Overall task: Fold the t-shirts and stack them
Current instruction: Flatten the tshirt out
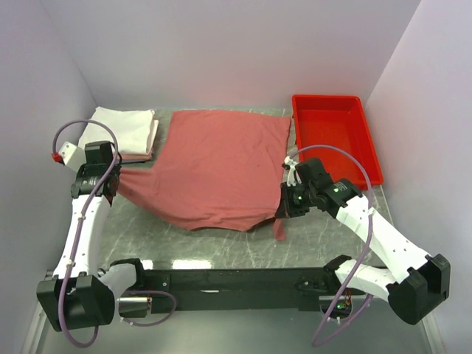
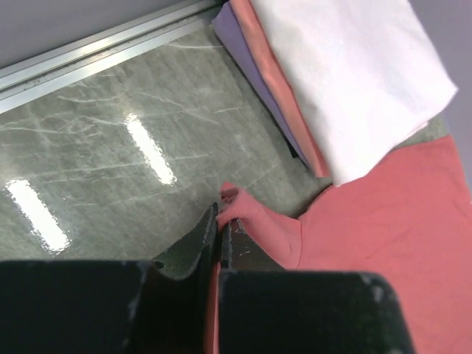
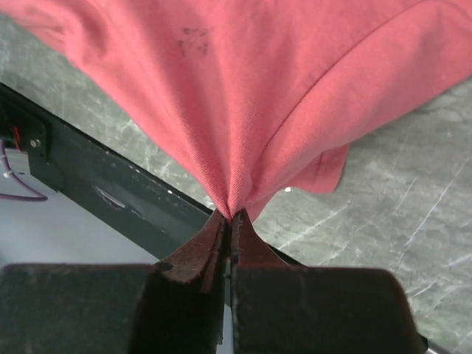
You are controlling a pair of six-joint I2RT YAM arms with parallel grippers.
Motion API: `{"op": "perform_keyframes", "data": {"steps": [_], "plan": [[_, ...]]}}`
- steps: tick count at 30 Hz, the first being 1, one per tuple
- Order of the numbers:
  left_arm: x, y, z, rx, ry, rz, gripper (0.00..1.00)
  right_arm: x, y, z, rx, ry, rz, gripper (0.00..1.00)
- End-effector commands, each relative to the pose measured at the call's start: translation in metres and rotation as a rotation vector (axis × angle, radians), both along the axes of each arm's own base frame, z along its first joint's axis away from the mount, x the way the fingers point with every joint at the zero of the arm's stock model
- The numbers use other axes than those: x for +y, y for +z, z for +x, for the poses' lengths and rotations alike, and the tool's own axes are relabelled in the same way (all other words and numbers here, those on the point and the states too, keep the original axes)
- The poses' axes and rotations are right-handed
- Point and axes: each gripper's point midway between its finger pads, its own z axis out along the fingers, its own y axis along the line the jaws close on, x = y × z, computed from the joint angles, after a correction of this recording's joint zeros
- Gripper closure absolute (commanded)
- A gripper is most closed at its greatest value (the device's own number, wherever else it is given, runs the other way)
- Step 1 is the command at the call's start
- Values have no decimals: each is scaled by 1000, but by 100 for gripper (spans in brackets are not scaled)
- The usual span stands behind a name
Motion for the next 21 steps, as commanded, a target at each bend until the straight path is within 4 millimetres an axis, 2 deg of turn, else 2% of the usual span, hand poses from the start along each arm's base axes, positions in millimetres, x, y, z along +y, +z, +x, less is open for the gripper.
{"op": "perform_keyframes", "data": {"steps": [1,5,7,8,9,10,12,15,16,18,21], "plan": [[8,0,2,34,36,27,94,-5,-11,-8,44,-6,-21,100],[17,-32,-4,137,93,41,85,2,-32,-16,102,16,3,84],[18,-42,1,164,82,44,88,-3,-43,-15,112,-1,-32,54],[15,-47,3,172,60,41,81,-5,-45,-11,106,-16,-49,38],[14,-50,5,181,38,39,70,-8,-46,-7,92,-35,-69,30],[9,-50,9,171,10,21,42,-8,-46,-5,92,-36,-73,28],[3,-51,11,155,-18,7,4,-6,-39,2,66,-39,-72,25],[-14,-41,19,66,-101,-53,1,-3,-30,12,26,-50,-58,24],[-29,-40,18,30,-163,-101,1,-1,-27,14,16,-49,-47,24],[-44,-35,21,-34,-230,-143,1,2,-24,15,5,-39,-32,23],[-80,-37,12,-105,-361,-232,1,10,-12,22,-39,-22,7,18]]}}
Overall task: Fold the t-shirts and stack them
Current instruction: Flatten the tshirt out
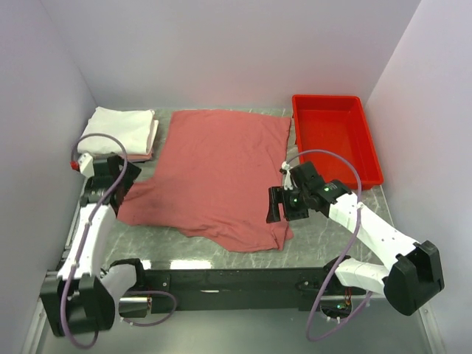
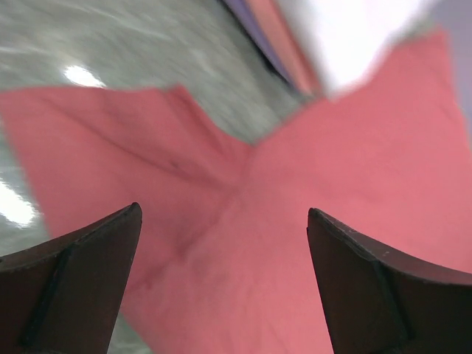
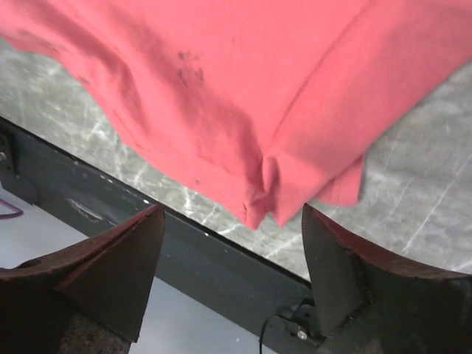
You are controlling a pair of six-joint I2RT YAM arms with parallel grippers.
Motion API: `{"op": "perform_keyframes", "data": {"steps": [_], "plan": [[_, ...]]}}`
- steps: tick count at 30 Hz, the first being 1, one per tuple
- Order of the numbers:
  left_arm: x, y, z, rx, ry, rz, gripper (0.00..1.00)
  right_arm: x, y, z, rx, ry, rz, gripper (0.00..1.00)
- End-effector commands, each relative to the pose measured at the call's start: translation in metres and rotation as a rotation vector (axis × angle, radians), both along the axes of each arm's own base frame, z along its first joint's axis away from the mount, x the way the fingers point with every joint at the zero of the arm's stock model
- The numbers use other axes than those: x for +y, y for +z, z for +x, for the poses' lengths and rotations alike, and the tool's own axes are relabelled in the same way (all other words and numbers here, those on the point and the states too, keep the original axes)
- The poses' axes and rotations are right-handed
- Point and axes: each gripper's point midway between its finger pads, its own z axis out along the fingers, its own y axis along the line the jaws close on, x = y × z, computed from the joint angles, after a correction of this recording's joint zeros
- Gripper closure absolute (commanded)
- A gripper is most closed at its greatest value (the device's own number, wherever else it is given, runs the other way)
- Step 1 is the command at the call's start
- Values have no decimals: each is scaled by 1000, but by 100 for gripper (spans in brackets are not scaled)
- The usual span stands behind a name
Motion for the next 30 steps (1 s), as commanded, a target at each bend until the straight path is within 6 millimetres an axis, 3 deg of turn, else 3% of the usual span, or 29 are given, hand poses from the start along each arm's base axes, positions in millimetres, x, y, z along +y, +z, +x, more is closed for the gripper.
{"op": "perform_keyframes", "data": {"steps": [1,5,7,8,9,10,11,12,14,15,17,18,19,20,21,22,23,24,26,27,29,30], "plan": [[-50,12,0,-144,-196,-131,1,17,30,22,-124,18,73,18],[-106,-6,-29,-117,-365,-207,1,38,49,36,-181,39,147,17],[-119,-26,-50,-59,-395,-238,1,50,55,45,-202,44,181,17],[-129,-34,-59,-31,-412,-264,1,60,56,40,-205,83,189,17],[-127,-40,-64,-11,-390,-258,1,67,59,39,-220,104,186,17],[-124,-52,-76,30,-368,-257,1,75,56,37,-224,136,169,17],[-121,-54,-79,36,-344,-259,1,97,56,16,-248,252,160,17],[-116,-52,-80,25,-317,-249,1,109,54,16,-270,286,130,17],[-102,-48,-80,19,-245,-211,1,147,59,-12,-294,435,159,18],[-97,-45,-78,5,-219,-198,1,162,46,-23,-260,487,155,19],[-73,-37,-74,-14,-84,-136,1,190,42,-37,-249,564,193,24],[-66,-35,-72,-12,-45,-117,0,213,34,-55,-237,646,186,26],[-60,-32,-67,-3,-14,-96,0,223,27,-55,-265,680,154,27],[-54,-27,-58,-19,-3,-82,1,242,37,-55,-308,711,159,28],[-53,-27,-52,-17,-6,-85,1,254,15,-56,-293,735,105,28],[-49,-35,-45,21,2,-85,1,265,9,-59,-310,752,73,29],[-37,-40,-42,39,34,-99,0,268,1,-53,-318,751,18,30],[-30,-52,-40,83,60,-105,1,284,-5,-43,-325,747,-7,31],[-2,-55,-39,96,147,-116,1,298,-5,-33,-351,737,-38,32],[1,-54,-32,70,152,-131,0,302,-18,-30,-341,737,-61,32],[13,-56,-30,46,197,-133,1,313,-18,-21,-381,722,-63,33],[18,-56,-30,37,218,-122,1,315,-32,-19,-367,723,-88,33]]}}
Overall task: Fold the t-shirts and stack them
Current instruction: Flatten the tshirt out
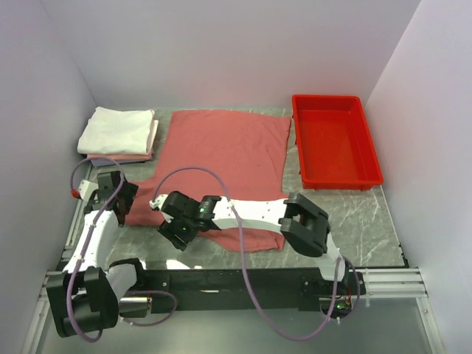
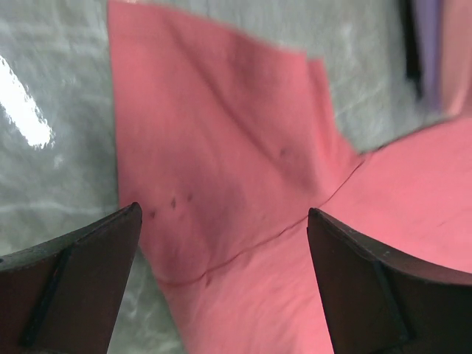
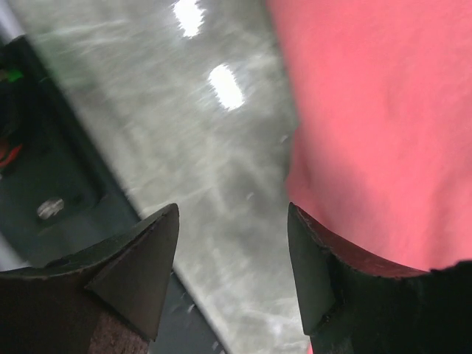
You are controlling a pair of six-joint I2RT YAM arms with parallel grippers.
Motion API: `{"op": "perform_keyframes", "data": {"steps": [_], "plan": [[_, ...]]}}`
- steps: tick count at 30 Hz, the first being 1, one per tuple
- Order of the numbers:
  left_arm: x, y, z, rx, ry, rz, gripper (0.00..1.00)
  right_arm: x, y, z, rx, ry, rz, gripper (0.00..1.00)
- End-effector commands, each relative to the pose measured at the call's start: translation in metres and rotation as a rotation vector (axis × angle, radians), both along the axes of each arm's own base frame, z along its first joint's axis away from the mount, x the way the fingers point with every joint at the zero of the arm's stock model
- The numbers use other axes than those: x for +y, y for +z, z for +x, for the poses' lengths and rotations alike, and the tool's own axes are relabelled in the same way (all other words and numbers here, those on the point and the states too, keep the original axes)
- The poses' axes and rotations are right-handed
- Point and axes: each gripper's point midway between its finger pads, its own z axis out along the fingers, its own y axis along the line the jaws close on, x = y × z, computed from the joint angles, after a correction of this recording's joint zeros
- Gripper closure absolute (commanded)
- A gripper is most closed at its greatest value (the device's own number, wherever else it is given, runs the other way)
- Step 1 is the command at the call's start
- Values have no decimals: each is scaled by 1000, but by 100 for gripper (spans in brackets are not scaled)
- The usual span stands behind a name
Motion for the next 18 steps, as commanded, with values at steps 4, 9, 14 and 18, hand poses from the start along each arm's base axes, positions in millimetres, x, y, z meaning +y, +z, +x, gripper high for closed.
{"op": "perform_keyframes", "data": {"steps": [4,9,14,18], "plan": [[26,15,23,-108,42,46,1,12,-11,32,-106,-33,-52,35],[32,-5,17,-30,58,41,0,11,-28,32,-93,-33,-88,43],[33,-16,21,-22,40,29,0,-6,-48,23,-56,-52,-151,48],[35,-25,22,12,38,33,1,-18,-57,18,-38,-72,-167,67]]}}
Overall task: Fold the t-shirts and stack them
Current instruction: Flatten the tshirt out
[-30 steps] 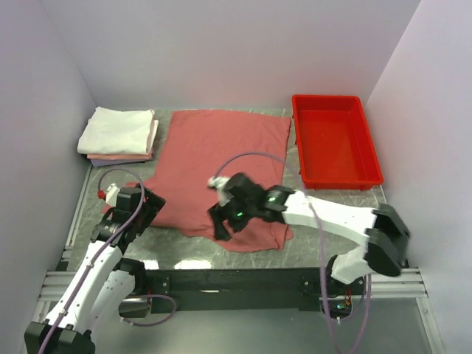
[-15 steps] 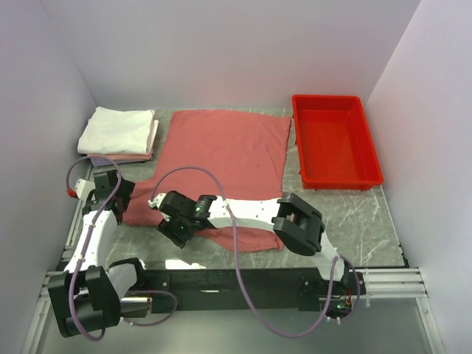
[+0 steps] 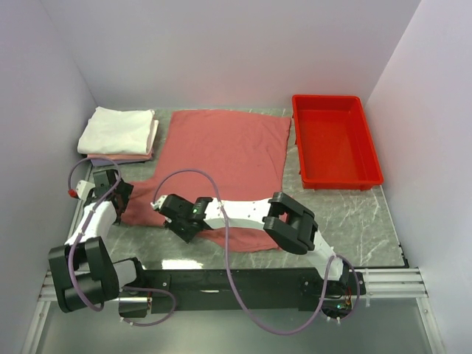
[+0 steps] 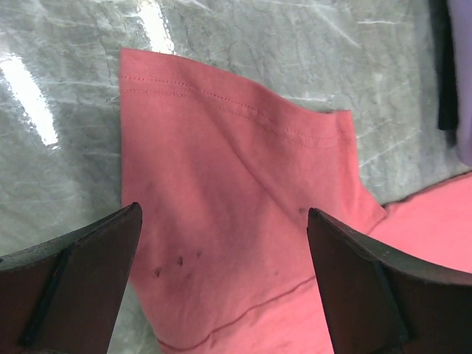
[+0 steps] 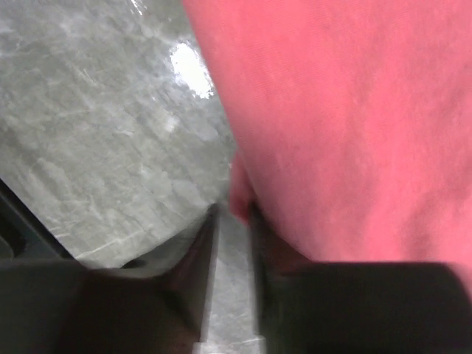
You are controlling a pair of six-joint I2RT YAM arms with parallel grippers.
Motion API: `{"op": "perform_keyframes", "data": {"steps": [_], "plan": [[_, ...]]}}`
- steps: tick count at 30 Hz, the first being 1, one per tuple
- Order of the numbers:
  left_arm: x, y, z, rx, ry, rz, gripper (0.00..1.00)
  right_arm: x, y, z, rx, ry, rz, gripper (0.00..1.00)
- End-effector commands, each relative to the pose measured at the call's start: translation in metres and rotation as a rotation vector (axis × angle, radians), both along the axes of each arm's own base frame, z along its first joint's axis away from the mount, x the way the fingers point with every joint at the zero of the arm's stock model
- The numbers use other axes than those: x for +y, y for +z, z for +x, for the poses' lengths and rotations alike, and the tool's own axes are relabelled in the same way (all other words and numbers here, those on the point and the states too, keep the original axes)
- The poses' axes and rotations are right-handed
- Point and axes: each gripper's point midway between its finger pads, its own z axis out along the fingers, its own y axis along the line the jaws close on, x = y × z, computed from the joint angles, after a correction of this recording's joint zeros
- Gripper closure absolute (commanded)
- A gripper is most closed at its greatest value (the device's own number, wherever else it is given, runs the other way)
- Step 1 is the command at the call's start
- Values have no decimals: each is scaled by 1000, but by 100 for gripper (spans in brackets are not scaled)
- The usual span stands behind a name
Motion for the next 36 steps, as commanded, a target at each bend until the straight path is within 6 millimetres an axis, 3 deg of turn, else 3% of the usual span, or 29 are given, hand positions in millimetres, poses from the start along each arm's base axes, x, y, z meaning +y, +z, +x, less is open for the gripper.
{"op": "perform_keyframes", "data": {"steps": [1,2,3,4,7,8,10,11,15,23,29,30,32,33,36], "plan": [[5,0,9,-10,-19,21,1,-18,-10,-6,23,-31,-45,74],[6,-3,8,2,-15,24,1,-18,-8,-6,24,-34,-43,82],[7,-1,10,0,-15,27,0,-18,-6,-3,11,-46,-42,97],[9,-2,10,7,-12,29,0,-18,-4,-3,6,-49,-35,100],[12,-5,10,20,-11,37,1,-13,15,-8,21,-30,16,100],[12,-7,10,29,-11,35,1,-12,30,-10,26,-23,46,100],[14,-8,11,33,-12,39,1,-13,41,-23,71,20,88,100],[16,-8,13,37,-11,41,1,-12,57,-28,82,39,130,100],[21,-9,14,60,-1,53,1,-14,77,-55,180,126,200,100],[26,-15,10,88,2,49,1,-15,63,-78,284,206,201,100],[29,-7,9,78,18,61,1,14,64,-99,362,293,232,100],[30,-5,8,80,22,61,1,16,64,-99,355,305,224,91],[29,5,11,52,17,64,1,18,70,-98,343,299,214,84],[24,8,14,37,-1,42,1,16,72,-95,334,287,214,63],[15,26,19,-34,-23,8,1,10,93,-83,270,228,239,34]]}}
